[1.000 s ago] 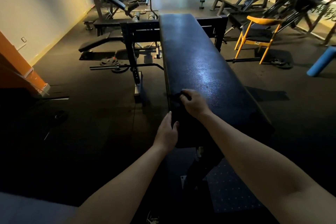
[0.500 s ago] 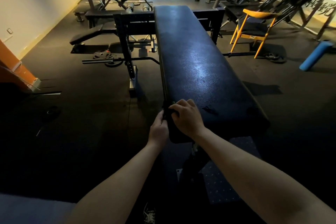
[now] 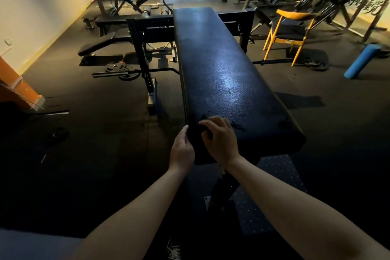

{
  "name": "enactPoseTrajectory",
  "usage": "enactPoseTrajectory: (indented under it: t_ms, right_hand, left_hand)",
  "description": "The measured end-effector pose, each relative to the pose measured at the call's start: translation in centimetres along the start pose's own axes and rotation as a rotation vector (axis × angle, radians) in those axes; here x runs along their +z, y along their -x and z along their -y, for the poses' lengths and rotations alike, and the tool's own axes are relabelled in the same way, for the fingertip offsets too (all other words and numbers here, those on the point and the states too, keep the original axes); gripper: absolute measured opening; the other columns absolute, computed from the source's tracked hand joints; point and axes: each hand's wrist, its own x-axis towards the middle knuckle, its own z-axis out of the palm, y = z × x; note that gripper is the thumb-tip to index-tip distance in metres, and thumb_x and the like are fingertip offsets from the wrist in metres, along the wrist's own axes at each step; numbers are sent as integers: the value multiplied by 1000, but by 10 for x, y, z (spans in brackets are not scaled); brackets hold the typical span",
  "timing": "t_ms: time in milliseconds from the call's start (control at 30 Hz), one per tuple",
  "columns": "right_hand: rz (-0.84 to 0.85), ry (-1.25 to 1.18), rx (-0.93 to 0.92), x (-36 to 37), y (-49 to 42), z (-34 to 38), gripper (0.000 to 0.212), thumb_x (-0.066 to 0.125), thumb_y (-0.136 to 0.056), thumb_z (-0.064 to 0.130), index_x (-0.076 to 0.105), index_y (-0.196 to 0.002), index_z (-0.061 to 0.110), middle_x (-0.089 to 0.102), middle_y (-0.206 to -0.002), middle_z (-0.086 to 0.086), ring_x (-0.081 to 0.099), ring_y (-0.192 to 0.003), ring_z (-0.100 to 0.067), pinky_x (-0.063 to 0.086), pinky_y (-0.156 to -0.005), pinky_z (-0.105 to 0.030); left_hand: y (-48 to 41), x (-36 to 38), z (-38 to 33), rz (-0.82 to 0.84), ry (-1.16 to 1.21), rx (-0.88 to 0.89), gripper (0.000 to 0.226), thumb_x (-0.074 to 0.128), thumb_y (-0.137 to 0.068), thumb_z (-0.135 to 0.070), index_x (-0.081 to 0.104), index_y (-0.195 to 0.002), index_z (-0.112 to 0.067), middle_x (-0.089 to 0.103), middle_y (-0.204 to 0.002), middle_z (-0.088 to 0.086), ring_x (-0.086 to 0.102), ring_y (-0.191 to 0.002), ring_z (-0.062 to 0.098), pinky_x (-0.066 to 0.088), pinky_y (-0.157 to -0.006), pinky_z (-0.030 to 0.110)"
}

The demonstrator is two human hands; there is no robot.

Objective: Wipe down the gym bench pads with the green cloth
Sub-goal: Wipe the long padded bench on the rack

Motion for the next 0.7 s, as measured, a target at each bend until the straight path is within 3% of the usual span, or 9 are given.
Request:
enactPoseTrajectory:
  t_ms: [67,167,233,400,700]
  right_hand:
    - [42,0,67,6,-14,3,39,57,-84,22,66,-122,22,62,-115,-2,54,-104,-28,44,-94,-37]
    - [336,112,-57,10,-22,7,40,58,-92,34,58,-131,32,54,-132,-1,41,-124,-29,33,-101,-42]
    - [410,200,-123,8,-24,0,37,53,-95,39,57,-132,38,47,-136,-1,34,-127,-29,29,-102,-44]
    - [390,313,45,-10,-36,-28,38,47,-98,35,55,-136,40,44,-130,-4,37,-121,-32,31,-102,-42]
    - [159,316,436,-31,-43,-67,33,49,-96,22,62,-123,35,45,-126,-9,40,-116,-34,31,-102,-42]
  left_hand:
    - [-2,-1,0,-17,-6,34,40,38,-104,-21,51,-142,-26,56,-140,0,51,-129,15,39,-113,44]
    - [-4,-1,-7,-50,-17,91,38,39,-105,-14,54,-139,-22,56,-138,0,51,-125,10,40,-113,37]
    - [-7,0,-10,-60,-55,123,41,40,-104,-10,51,-143,-17,51,-144,3,45,-134,13,34,-118,37]
    - [-10,24,-13,32,-252,236,53,39,-103,-7,33,-155,-12,27,-163,3,10,-153,19,6,-122,27]
    - [-13,27,1,55,-381,278,50,35,-107,-16,27,-157,-13,15,-166,-1,-4,-154,17,-3,-123,28]
